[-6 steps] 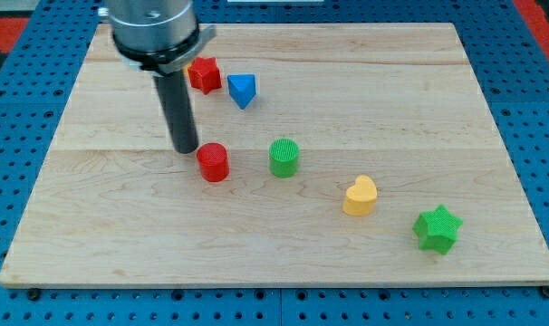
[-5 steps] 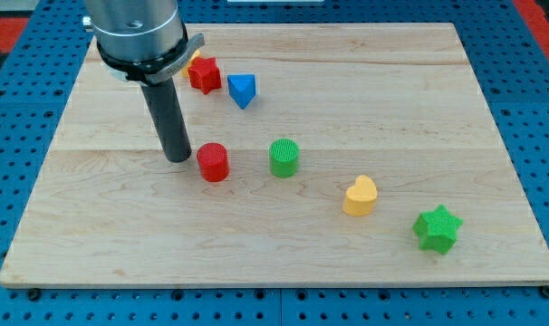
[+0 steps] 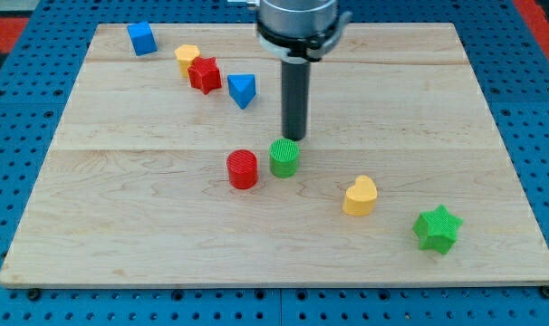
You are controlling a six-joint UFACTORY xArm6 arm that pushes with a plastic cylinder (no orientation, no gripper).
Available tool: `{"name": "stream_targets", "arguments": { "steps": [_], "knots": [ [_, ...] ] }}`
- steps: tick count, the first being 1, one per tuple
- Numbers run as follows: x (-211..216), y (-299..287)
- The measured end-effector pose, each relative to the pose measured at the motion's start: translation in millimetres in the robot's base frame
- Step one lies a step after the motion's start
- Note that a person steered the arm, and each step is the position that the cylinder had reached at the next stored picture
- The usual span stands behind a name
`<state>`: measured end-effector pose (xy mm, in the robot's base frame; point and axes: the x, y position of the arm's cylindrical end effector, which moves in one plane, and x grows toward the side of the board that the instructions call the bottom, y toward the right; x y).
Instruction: Push the green circle to the bottom of red circle
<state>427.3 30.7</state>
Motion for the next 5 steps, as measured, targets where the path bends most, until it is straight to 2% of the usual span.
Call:
{"name": "stream_targets", "arguments": {
  "steps": [2,3,5],
  "knots": [
    [44.2,-7.0],
    [44.2,-7.5],
    [79.0,-38.1]
  ]
}}
